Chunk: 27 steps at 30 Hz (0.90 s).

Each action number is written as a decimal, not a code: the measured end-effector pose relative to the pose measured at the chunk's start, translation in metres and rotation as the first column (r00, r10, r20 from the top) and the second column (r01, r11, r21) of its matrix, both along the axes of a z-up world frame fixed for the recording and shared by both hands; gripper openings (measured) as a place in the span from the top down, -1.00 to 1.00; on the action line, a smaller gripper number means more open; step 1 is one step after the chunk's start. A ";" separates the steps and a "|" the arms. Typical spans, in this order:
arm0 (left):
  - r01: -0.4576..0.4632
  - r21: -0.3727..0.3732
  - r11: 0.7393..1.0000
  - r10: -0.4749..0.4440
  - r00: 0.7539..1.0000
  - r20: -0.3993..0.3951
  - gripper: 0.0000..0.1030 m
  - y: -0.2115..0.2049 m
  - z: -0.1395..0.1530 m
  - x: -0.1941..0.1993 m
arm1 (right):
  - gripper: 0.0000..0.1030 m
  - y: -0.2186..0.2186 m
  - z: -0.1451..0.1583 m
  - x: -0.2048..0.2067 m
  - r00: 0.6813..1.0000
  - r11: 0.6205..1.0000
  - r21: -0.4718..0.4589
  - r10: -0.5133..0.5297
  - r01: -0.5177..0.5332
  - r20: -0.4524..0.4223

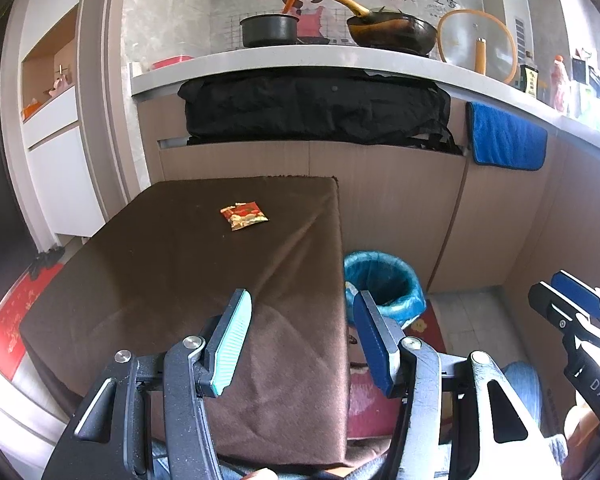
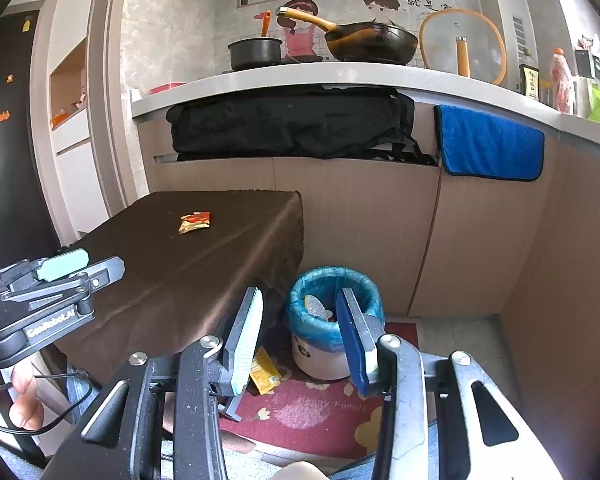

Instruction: Collect trash

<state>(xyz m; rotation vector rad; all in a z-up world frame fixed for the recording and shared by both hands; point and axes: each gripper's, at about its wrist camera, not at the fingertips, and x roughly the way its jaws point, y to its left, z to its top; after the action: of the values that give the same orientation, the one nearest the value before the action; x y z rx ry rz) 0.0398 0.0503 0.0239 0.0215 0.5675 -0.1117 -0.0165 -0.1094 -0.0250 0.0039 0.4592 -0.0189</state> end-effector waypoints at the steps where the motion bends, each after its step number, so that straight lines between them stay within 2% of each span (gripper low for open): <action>1: 0.002 0.000 1.000 -0.002 1.000 -0.001 -0.05 0.001 0.000 0.000 | 0.29 0.000 0.000 0.000 1.000 1.000 0.002 0.001 -0.001 -0.002; 27: 0.001 0.005 1.000 -0.001 1.000 -0.009 -0.05 -0.005 0.000 0.000 | 0.29 -0.002 0.000 0.001 1.000 1.000 0.006 0.005 -0.005 -0.006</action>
<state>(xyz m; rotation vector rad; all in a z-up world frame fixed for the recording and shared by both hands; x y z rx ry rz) 0.0395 0.0453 0.0234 0.0257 0.5772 -0.1112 -0.0154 -0.1116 -0.0253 0.0085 0.4655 -0.0130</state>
